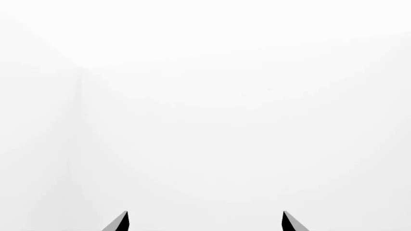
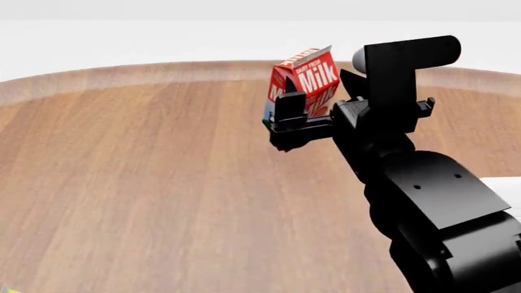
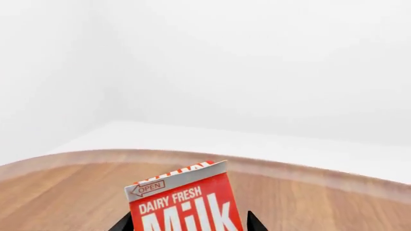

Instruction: Pick the milk and place it in the basket.

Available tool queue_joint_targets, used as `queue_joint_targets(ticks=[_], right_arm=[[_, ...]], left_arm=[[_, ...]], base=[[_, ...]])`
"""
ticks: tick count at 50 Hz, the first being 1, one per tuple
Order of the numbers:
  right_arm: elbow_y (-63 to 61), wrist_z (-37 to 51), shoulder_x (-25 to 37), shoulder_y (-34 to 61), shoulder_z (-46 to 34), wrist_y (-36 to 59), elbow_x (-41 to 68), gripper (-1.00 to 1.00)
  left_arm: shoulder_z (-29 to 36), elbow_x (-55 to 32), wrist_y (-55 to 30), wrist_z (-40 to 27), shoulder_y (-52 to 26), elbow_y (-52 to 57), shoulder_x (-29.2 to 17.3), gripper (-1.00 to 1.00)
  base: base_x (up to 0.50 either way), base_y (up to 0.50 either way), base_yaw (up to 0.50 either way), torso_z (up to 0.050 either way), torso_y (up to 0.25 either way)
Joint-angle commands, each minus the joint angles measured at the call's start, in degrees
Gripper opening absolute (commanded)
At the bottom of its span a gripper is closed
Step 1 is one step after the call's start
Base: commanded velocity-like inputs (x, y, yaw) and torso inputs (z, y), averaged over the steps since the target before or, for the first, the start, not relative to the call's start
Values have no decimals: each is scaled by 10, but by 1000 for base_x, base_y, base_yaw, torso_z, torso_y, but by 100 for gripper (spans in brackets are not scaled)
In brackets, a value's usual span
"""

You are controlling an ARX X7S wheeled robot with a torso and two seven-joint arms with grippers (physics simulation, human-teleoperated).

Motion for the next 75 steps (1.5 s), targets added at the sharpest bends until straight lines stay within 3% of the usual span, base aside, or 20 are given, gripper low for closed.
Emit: queue_joint_targets(ticks=[1,20,33,47,56,75], right_arm=[[29,-13,-19,5,24,-30,-29,-100],[29,-13,-19,6,23,-31,-28,-100],[304,-198,-63,306,-43,28,-71,-100],[613,-346,-131,527,-116,-1,-154,-100],[618,-379,-122,598,-137,34,-211,-100],[619,-431,-114,706,-93,84,-349,-100]], left_arm=[[-12,24,25,2,-2,-30,14,100],[-12,24,25,2,-2,-30,14,100],[-15,22,30,5,0,-36,16,100],[-18,23,33,5,5,-39,15,100],[-14,27,36,8,9,-46,20,100],[-13,26,31,8,8,-44,21,100]], base=[[0,0,0,0,0],[0,0,0,1,2],[0,0,0,1,2],[0,0,0,1,1],[0,0,0,0,1],[0,0,0,1,2]])
